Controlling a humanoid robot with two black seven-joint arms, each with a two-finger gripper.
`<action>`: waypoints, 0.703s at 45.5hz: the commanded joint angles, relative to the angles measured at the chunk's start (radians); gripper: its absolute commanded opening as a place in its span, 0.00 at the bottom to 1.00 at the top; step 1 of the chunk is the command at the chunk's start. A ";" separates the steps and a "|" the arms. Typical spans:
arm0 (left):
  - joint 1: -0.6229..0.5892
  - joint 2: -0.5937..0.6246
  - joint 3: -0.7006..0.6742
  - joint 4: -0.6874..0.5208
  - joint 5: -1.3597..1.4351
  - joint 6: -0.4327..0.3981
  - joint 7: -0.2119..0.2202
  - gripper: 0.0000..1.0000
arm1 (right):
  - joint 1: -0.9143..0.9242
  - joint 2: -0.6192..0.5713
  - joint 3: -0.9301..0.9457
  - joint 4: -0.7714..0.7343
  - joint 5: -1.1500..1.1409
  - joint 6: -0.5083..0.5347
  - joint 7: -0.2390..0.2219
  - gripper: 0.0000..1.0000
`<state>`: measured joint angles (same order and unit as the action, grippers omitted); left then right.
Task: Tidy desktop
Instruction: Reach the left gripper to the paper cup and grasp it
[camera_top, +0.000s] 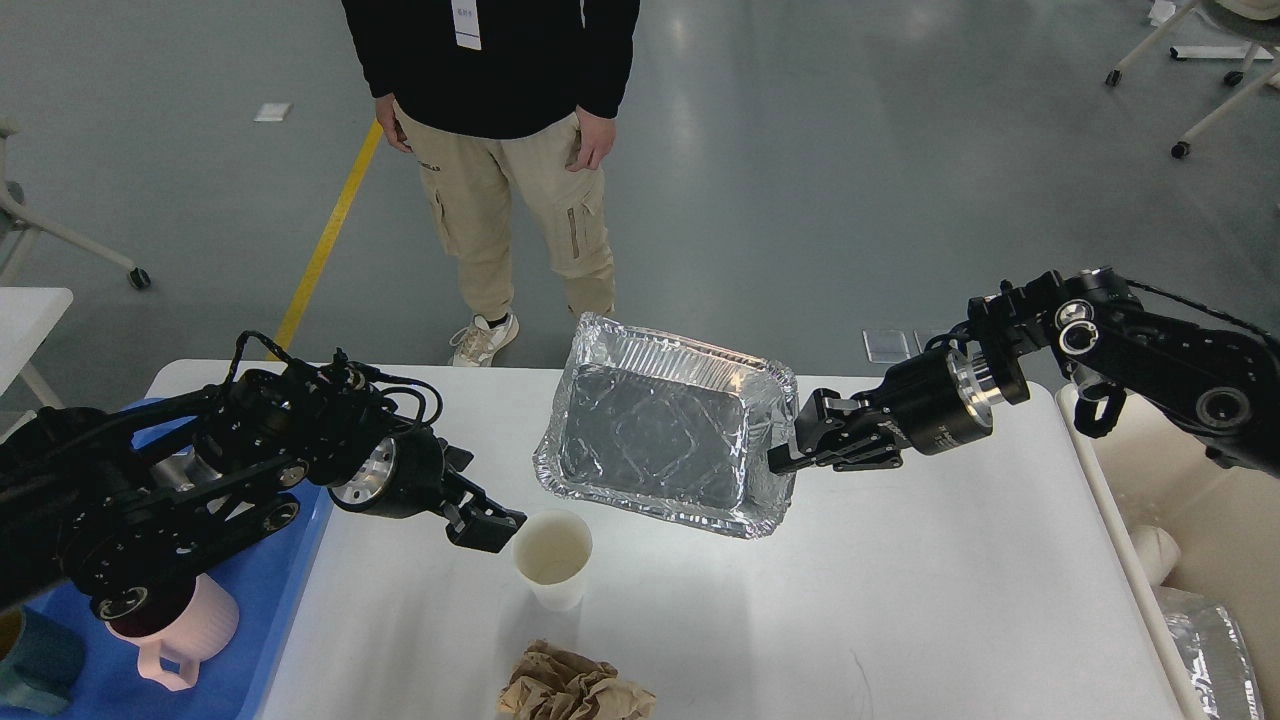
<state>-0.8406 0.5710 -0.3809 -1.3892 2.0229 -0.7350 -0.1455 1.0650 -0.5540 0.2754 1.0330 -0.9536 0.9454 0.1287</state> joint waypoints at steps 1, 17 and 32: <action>0.012 -0.020 0.014 0.016 0.019 0.011 0.000 0.96 | 0.000 -0.006 0.001 0.002 0.001 -0.001 0.000 0.00; 0.024 -0.089 0.022 0.105 0.019 0.075 0.000 0.94 | -0.017 -0.018 -0.004 0.012 0.001 -0.001 0.000 0.00; 0.090 -0.095 0.025 0.139 0.020 0.128 -0.023 0.78 | -0.010 -0.010 -0.008 0.012 0.001 -0.001 -0.001 0.00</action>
<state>-0.7769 0.4717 -0.3574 -1.2607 2.0418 -0.6145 -0.1559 1.0469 -0.5641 0.2669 1.0434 -0.9526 0.9450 0.1274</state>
